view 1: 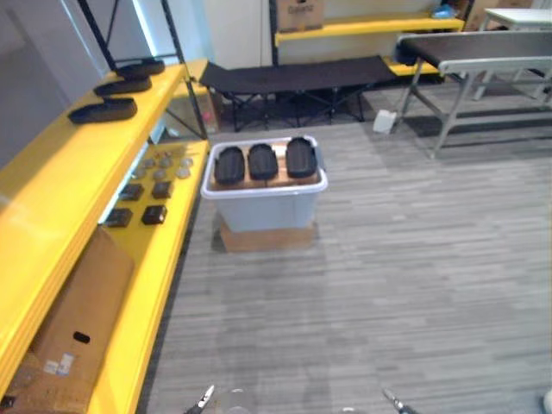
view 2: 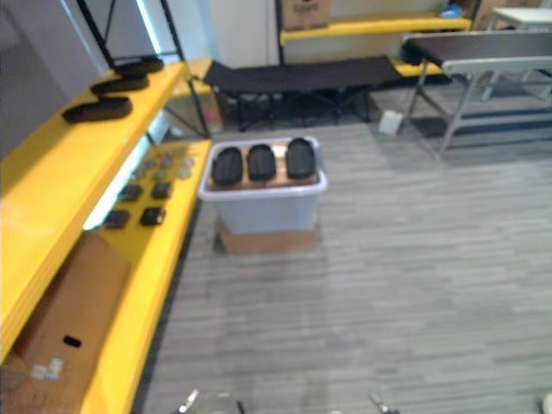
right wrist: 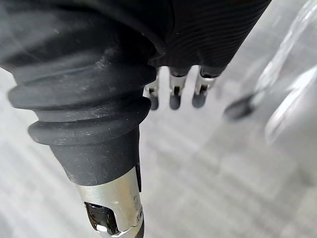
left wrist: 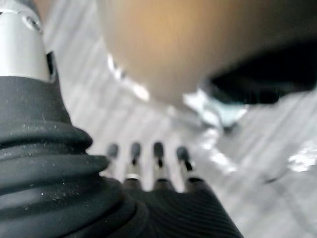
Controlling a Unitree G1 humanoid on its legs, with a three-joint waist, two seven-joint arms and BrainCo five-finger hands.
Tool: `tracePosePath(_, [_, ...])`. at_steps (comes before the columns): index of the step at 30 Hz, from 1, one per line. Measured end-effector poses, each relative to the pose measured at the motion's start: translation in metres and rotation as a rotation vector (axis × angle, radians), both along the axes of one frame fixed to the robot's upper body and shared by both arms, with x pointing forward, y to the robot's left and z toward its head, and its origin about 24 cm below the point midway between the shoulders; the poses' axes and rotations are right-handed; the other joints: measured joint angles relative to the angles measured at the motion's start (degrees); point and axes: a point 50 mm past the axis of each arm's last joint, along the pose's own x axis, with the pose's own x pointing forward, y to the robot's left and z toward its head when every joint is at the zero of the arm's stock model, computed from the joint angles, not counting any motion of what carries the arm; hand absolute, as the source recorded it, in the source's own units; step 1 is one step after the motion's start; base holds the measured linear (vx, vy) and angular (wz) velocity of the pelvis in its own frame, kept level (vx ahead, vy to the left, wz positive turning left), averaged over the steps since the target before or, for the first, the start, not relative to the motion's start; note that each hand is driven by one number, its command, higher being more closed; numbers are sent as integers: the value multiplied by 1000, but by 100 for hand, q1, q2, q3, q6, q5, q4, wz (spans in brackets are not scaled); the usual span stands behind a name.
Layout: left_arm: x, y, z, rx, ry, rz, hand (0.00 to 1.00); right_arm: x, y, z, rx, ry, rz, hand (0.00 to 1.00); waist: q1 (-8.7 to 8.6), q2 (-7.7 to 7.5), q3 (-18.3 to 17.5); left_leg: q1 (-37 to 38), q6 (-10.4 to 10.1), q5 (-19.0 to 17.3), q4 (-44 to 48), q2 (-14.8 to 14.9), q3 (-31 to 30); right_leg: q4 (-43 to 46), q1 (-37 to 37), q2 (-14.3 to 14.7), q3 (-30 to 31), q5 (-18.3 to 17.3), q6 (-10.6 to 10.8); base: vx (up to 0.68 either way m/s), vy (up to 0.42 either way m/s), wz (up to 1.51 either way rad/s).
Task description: Walk over and take plastic housings, then place them on the shelf
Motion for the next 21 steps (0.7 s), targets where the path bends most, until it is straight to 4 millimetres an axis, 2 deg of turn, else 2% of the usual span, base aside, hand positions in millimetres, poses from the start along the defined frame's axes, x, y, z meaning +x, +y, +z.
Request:
tracePosePath(1, [-1, 0, 0, 12, -2, -31, 0, 4, -1, 1, -5, -11, 2, 0, 66, -3, 33, -61, 43, 550, -1108, -225, 16, -138, 158, -6, -1, -71, 79, 408, 168, -12])
tracePosePath(2, [-2, 0, 0, 19, -2, -45, 0, 6, 0, 1, -4, -14, 5, 0, 111, -12, 69, -77, 109, 883, -1353, -264, 0, -189, 267, 0, 10, -113, 136, 279, 142, -14])
tracePosePath(3, [-8, 2, -1, 33, 8, -71, 0, 5, 5, 0, 2, -9, 29, 0, 210, -81, 80, -16, 213, 1426, -1388, -274, 29, -272, 411, -11, 110, -247, 211, 447, 249, -13])
tracePosePath(4, [-13, 10, 0, 55, 19, -83, 0, 7, 12, -1, 15, -9, 55, 0, 225, -251, 117, -33, 613, 1437, -1272, -410, 91, -233, 485, -144, 149, -478, 234, 392, 200, -6])
tracePosePath(5, [-14, 14, 0, 69, 24, -97, 0, 10, 15, 0, 21, -14, 64, 0, 232, -289, 147, -49, 690, 1302, -1154, -451, 124, -169, 490, -209, 162, -577, 149, 479, 204, 4])
tracePosePath(6, [-10, 18, 1, 85, 17, -109, 0, 14, 16, 0, 29, -12, 76, 0, 235, -441, 248, -71, 846, 1010, -871, -491, 195, 88, 456, -280, 191, -576, 59, 317, 91, 0])
tracePosePath(7, [-10, 19, 1, 88, 19, -112, 0, 16, 17, 0, 32, -14, 83, 0, 234, -466, 263, -72, 900, 908, -803, -516, 194, 218, 416, -330, 216, -520, 115, 391, 151, 3])
tracePosePath(8, [-10, 20, 1, 92, 29, -139, 0, 14, 19, 0, 33, -7, 96, 0, 215, -472, 259, 39, 922, 786, -827, -580, 164, 752, 242, -434, 340, -424, 234, 392, 193, 5])
tracePosePath(9, [-10, 20, 1, 100, 34, -167, 0, 12, 22, -2, 46, 9, 105, 0, 209, -472, 263, 302, 951, 718, -1050, -653, 165, 1917, -203, -625, 469, -357, 532, 395, 213, 6])
tracePosePath(10, [-10, 21, 1, 103, 35, -177, 0, 12, 24, -3, 55, 15, 107, 0, 204, -468, 265, 458, 949, 691, -1176, -691, 163, 2650, -525, -747, 511, -187, 946, 469, 237, 5])
tracePosePath(11, [-9, 21, 2, 115, 38, -215, 0, 6, 31, -6, 75, 40, 111, 0, 151, -461, 287, 879, 900, 631, -1444, -788, 97, 4087, -1153, -1038, 496, -92, 1244, 387, 180, 12])
tracePosePath(12, [-9, 21, 2, 119, 37, -221, 0, 4, 29, -6, 59, 40, 109, 0, 115, -443, 297, 1058, 915, 635, -1548, -816, 85, 4405, -1306, -1147, 377, -148, 1147, 486, 185, 19])
tracePosePath(13, [-9, 22, 2, 127, 32, -224, 0, 4, 22, -5, 33, 36, 121, 0, 72, -413, 314, 1437, 908, 631, -1768, -859, 65, 4622, -1548, -1296, 92, -409, 988, 341, 95, 14])
tracePosePath(14, [-7, 23, 2, 131, 24, -222, 0, 4, 20, -4, 26, 38, 124, 0, 44, -398, 321, 1607, 906, 629, -1864, -855, 40, 4493, -1630, -1304, -52, -566, 909, 406, 71, 19])
tracePosePath(15, [4, 23, 4, 134, -11, -213, 0, 4, 19, -4, 20, 36, 123, 0, 26, -367, 329, 1859, 873, 612, -2025, -796, -18, 3896, -1797, -1212, -270, -751, 834, 359, 7, 36])
tracePosePath(16, [19, 21, 6, 135, -58, -216, 0, 3, 19, -4, 14, 27, 116, 0, 10, -320, 322, 1966, 777, 551, -2082, -684, -164, 2909, -1948, -1021, -361, -748, 790, 339, -28, 47])
tracePosePath(17, [29, 20, 8, 137, -89, -226, 0, 3, 19, -4, 13, 22, 105, 0, 11, -288, 321, 1985, 737, 504, -2090, -622, -236, 2409, -2031, -925, -347, -664, 760, 327, -67, 58])
tracePosePath(18, [43, 18, 11, 137, -136, -231, 0, 4, 20, -4, 14, 14, 85, 0, 17, -272, 316, 2000, 650, 428, -2058, -543, -335, 1695, -2152, -845, -304, -415, 701, 347, -104, 68])
tracePosePath(19, [61, 13, 16, 115, -206, -221, 0, 4, 20, -3, 12, 2, 66, 0, 19, -237, 332, 2011, 553, 164, -1776, -375, -497, 892, -2278, -746, -136, 73, 622, 423, -154, 64])
tracePosePath(20, [64, 11, 18, 102, -229, -199, 0, 4, 21, -3, 11, -1, 64, 0, 33, -237, 330, 2022, 482, 36, -1637, -323, -534, 754, -2306, -708, -59, 234, 603, 458, -216, 65])
tracePosePath(21, [65, 7, 18, 78, -251, -150, 0, 1, 21, -3, 9, -1, 61, 0, 24, -235, 303, 2116, 358, -249, -1355, -212, -627, 711, -2303, -705, 21, 454, 568, 503, -277, 43])
